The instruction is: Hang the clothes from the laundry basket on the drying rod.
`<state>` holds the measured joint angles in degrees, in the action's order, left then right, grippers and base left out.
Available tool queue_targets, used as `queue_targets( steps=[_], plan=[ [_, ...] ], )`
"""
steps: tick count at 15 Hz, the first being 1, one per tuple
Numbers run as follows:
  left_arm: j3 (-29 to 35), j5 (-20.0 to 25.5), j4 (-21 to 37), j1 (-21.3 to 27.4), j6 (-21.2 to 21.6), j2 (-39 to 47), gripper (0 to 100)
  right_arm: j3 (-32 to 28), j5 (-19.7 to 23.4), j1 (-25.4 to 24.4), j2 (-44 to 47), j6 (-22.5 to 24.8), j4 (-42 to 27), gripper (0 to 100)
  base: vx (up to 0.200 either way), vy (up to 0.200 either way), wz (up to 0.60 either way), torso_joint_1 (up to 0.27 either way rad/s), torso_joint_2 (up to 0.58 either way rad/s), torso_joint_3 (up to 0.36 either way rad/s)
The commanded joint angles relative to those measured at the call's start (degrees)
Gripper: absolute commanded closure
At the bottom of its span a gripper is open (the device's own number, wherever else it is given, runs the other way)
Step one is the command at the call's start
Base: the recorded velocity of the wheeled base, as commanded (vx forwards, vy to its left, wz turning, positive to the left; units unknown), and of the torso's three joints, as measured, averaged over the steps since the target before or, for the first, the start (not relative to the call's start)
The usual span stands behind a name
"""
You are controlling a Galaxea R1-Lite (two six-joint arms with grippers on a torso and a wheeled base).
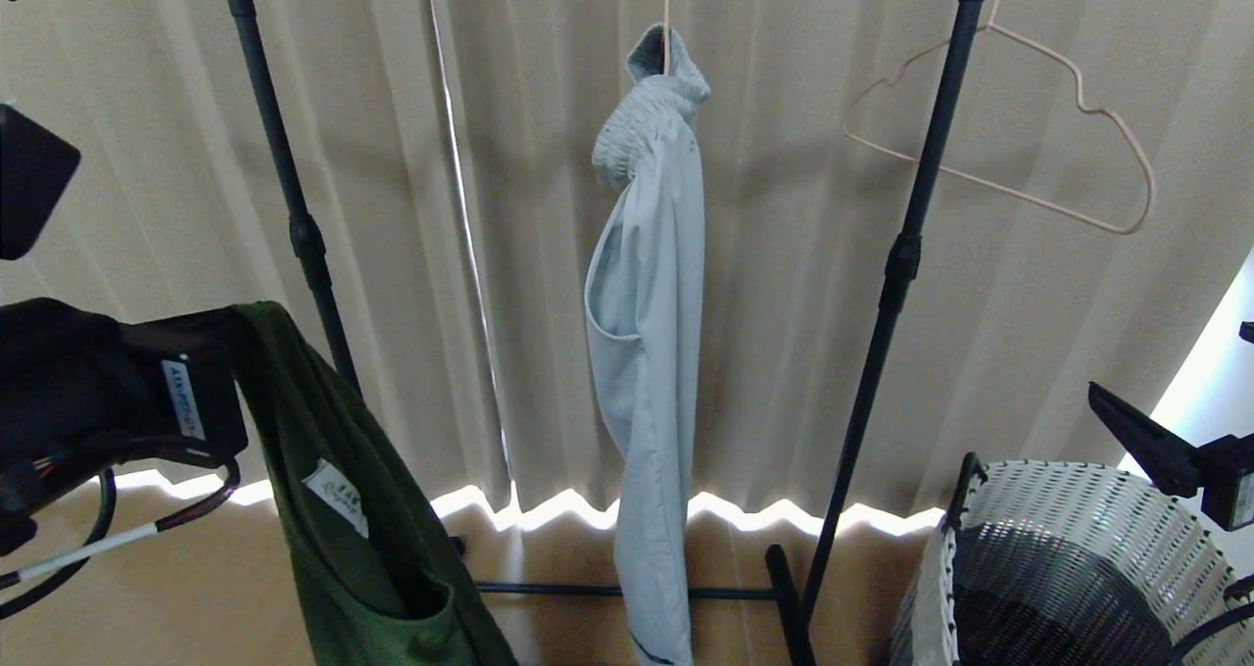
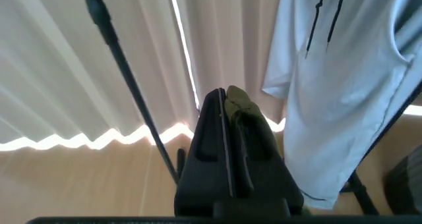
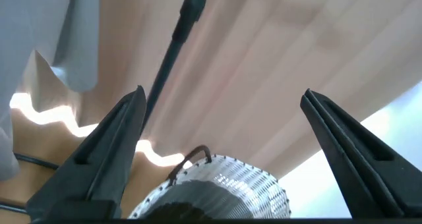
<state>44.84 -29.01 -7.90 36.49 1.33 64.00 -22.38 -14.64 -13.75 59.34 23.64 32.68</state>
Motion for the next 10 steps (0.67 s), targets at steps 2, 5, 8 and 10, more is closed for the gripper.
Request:
queue_targets(
  steps=[2, 5, 8, 10],
  plan=[
    [0.4, 8.7, -0.1, -1.6, 2.6, -2.7, 100, 0.6, 0.0, 1.5, -0.3, -0.2, -0.3, 0, 0.000, 0.000, 0.00, 0.000, 0.00, 0.000],
    [-1.2, 15.0, -0.1, -6.2, 8.4, -4.7, 100, 1.5, 0.3, 4.0, -0.6, -0.6, 0.2, 0, 0.000, 0.000, 0.00, 0.000, 0.00, 0.000],
    [-2.9, 15.5, -0.1, -7.8, 8.3, -6.3, 100, 1.4, 0.6, 4.4, -1.2, -2.5, 0.2, 0, 0.000, 0.000, 0.00, 0.000, 0.00, 0.000],
    [-4.1, 15.5, -1.2, -8.1, 8.3, -6.4, 100, 1.4, 0.6, 4.4, -0.9, -3.0, 0.2, 0, 0.000, 0.000, 0.00, 0.000, 0.00, 0.000]
  ],
)
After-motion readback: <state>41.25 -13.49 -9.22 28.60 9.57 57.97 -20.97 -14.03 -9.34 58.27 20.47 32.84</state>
